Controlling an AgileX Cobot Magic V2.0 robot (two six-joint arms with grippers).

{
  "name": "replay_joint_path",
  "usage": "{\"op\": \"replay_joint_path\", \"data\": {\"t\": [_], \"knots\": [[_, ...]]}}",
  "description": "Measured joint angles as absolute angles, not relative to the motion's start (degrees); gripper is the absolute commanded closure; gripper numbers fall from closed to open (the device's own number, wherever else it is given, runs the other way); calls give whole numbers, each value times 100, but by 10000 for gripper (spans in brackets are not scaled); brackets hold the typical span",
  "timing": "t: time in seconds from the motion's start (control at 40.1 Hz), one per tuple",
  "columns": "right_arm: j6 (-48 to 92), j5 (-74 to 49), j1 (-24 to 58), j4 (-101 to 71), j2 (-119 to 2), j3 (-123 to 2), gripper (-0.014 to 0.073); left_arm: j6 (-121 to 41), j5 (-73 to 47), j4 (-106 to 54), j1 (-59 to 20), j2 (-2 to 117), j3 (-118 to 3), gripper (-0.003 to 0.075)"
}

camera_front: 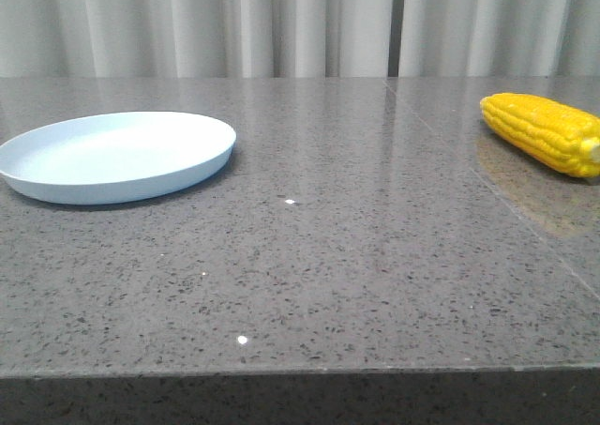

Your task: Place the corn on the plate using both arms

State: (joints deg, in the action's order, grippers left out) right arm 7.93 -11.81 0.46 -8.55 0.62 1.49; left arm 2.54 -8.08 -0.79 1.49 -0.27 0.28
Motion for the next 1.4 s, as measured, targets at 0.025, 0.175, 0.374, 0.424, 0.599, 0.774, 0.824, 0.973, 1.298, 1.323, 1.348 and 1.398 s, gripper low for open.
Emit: {"op": "replay_joint_path", "data": {"t": [0.025,0.175,0.374,0.424,0.599,0.774,0.824,0.973,1.298,1.323,1.348,1.398], "knots": [[793,-1181,46,-855,62,149,653,254,-808,-79,149,-27,28,741],[793,-1181,46,-855,62,149,653,254,-808,-79,149,-27,28,741],[793,-1181,46,-855,62,149,653,254,-808,-79,149,-27,28,741],[793,-1181,46,-855,62,149,653,254,-808,-79,149,-27,28,741],[793,-1181,46,-855,62,149,653,254,-808,-79,149,-27,28,741],[793,-1181,46,-855,62,149,653,254,-808,-79,149,-27,28,741],[793,-1181,46,-855,62,149,653,254,-808,-79,149,-27,28,741],[793,-1181,46,-855,62,149,653,254,-808,-79,149,-27,28,741],[793,-1045,46,-877,62,149,653,254,-516,139,149,-27,28,741],[793,-980,46,-890,62,149,653,254,-398,137,149,-27,28,741],[793,-914,46,-905,62,149,653,254,-289,142,149,-27,28,741],[793,-710,46,-971,62,149,653,254,0,152,149,-27,28,741]]}}
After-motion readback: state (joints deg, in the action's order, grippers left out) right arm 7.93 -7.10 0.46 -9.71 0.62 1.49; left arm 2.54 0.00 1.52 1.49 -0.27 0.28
